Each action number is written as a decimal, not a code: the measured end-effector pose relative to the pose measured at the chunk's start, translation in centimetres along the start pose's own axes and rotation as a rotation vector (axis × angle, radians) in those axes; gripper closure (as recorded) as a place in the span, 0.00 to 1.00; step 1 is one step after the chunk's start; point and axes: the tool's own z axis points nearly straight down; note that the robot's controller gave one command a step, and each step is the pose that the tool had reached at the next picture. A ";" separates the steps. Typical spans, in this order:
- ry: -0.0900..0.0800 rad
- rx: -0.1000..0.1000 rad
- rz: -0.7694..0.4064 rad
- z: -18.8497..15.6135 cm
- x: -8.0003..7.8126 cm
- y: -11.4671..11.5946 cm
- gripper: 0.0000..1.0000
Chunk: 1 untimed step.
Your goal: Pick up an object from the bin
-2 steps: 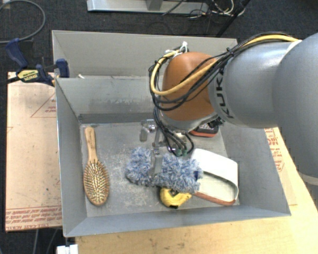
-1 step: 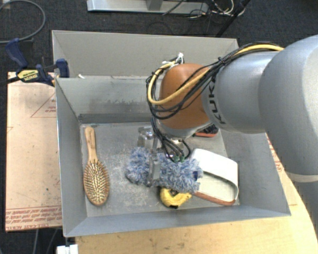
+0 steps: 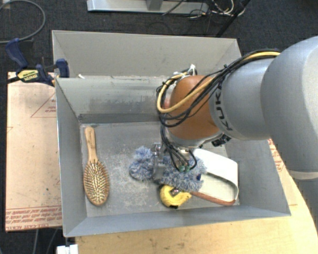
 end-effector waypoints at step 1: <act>0.000 0.000 0.000 0.0 0.0 0.0 1.00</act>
Offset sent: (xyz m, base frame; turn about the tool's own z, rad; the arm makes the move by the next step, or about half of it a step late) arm -0.0001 0.0002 0.0480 0.0000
